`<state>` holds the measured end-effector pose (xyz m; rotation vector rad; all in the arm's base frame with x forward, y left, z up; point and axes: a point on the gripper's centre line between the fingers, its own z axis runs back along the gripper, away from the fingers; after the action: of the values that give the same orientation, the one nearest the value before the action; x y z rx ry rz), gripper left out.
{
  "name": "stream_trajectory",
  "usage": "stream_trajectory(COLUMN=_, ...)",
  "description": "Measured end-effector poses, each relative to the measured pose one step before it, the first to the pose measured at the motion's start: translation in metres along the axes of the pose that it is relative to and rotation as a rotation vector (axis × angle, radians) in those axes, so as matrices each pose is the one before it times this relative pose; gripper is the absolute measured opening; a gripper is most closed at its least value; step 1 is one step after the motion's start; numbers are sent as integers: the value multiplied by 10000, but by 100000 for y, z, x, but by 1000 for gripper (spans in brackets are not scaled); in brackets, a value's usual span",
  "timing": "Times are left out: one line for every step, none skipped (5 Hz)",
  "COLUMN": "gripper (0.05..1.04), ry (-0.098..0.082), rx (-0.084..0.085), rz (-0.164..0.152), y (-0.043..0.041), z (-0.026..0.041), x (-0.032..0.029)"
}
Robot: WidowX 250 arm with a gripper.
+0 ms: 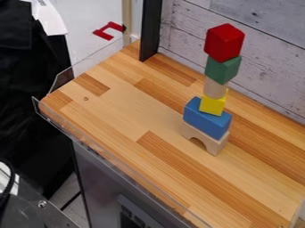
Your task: Move the red cube from the green cube and put it on the left side of the table
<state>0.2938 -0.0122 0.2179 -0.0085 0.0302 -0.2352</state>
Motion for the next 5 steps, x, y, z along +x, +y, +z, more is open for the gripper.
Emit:
stream_trajectory(gripper=1000, ry=57, rx=137, rz=-569, y=-1919, z=558, x=201)
stream_trajectory(gripper=1000, ry=40, rx=-29, rz=-157, y=-800, z=-46, x=147)
stream_trajectory(gripper=1000, ry=529, rx=-89, rz=-233, y=-692, z=-1565, x=742)
stream_trajectory(gripper=1000, ry=285, rx=-155, rz=-27, y=-131, z=-1065, x=524)
stream_trajectory(gripper=1000, ry=234, rx=-87, rz=-33, y=6, z=-852, x=421)
